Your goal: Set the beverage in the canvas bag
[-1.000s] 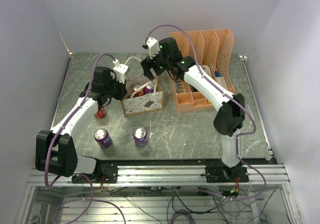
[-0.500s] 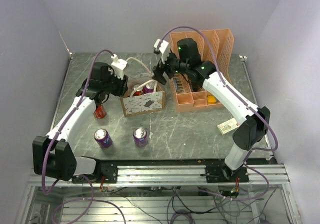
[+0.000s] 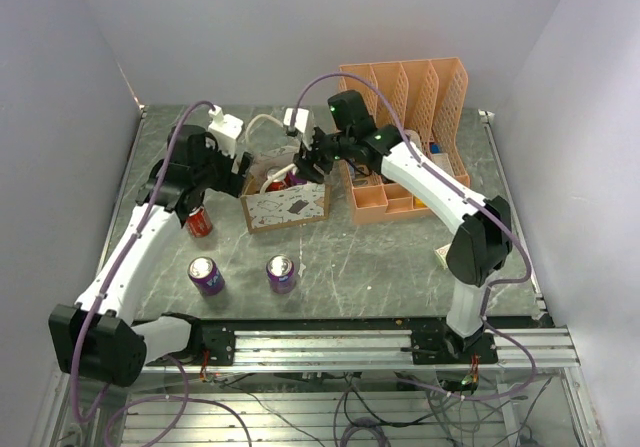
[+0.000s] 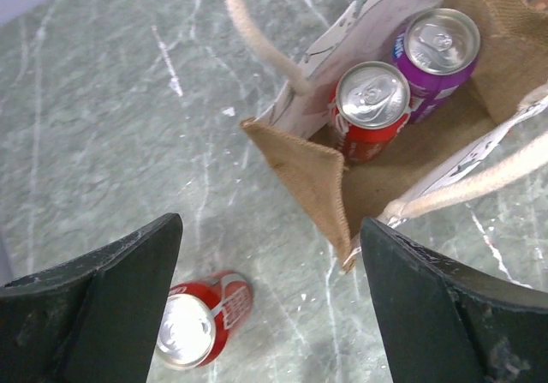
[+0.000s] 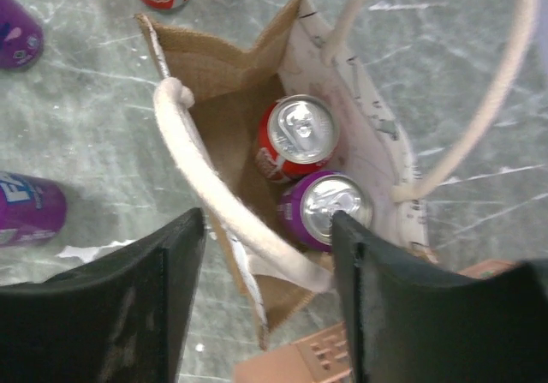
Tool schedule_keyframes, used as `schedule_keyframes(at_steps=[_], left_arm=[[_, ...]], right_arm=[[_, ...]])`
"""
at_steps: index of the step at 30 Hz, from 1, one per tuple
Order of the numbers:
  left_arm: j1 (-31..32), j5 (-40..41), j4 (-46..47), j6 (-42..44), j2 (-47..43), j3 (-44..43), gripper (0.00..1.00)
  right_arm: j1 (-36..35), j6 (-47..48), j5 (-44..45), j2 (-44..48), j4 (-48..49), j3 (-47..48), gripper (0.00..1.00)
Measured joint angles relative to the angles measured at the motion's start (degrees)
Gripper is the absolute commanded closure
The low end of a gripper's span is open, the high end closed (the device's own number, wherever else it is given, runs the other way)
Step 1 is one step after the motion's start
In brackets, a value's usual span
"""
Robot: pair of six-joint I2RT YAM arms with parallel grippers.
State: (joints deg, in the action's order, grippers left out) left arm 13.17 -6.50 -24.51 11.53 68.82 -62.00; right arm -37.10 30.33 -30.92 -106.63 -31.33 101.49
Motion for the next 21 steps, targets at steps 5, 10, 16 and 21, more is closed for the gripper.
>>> schedule_keyframes(at_steps=[5,10,16,21], left_arm=[[-0.24,5.55,-4.11,2.05,-2.73,-1.09,0.04],[-2.89,7.80,-7.89,3.34,-3.58,-1.68,0.03],[-7.02,7.80,-10.14,4.57,-8.13,-0.07,0.03],[-8.61,7.72,-12.87,6.08,-9.97,0.15,0.03]], right_arm=[[-1.27,1.42,-0.94,-0.63,0.00,-1.77,0.90],[-2.05,1.86,-1.27,5.75,2.58,-11.15,0.96],[-2.75,2.49,-2.01,10.34,3.69,-16.04,0.94],[-2.84,2.51,-3.21,11.67,5.44,-21.03,0.91]])
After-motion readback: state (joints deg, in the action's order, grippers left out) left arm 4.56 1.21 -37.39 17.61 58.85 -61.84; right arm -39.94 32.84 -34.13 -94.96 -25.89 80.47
